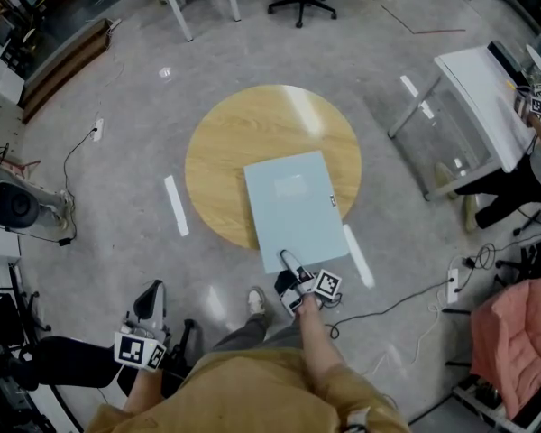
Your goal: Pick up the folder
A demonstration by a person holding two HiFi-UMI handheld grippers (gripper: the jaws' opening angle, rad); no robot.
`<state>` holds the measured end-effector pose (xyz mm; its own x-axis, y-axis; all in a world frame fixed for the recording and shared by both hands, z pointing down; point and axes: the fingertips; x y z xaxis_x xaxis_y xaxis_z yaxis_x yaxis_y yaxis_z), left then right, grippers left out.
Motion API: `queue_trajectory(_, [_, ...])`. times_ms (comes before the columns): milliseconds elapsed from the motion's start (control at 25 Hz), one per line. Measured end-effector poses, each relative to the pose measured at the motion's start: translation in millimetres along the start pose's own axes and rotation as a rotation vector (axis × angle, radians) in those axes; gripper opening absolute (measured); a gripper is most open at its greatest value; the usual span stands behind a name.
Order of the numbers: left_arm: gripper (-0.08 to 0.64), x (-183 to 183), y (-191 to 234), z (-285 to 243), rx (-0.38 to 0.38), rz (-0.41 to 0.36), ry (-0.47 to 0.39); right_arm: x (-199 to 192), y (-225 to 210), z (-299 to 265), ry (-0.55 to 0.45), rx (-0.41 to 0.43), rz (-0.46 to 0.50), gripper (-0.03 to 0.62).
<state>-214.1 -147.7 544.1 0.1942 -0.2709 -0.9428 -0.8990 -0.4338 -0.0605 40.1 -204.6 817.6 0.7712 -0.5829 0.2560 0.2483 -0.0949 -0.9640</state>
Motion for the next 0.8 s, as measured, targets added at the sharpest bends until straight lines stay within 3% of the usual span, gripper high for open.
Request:
queue_trajectory(280, [0.003, -4, 0, 3, 0.006, 0.008, 0.005, 8, -6, 3, -0.041, -0.019, 0.037, 0.375])
queue_trajectory(360, [0.003, -4, 2, 4, 0.006, 0.01, 0.002, 10, -6, 4, -0.057, -0.032, 0.054, 0.325])
queue_trajectory(640, [0.003, -2, 3, 4, -0.001, 0.022, -0.014, 12, 6, 7, -0.093, -0.057, 0.111, 0.298])
queue_trajectory(800, [0.003, -1, 3, 2, -0.005, 0.025, -0.024, 11, 18, 4, -0.098, -0.031, 0.112, 0.29])
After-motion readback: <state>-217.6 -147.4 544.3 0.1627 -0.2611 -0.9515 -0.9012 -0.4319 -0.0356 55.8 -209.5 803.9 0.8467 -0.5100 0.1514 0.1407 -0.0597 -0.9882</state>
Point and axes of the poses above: the fingertips, and each gripper's own axes: z backward along the fingers, y to its left, x out of its top, and after that the axes turned 2 degrees about x, right-handed
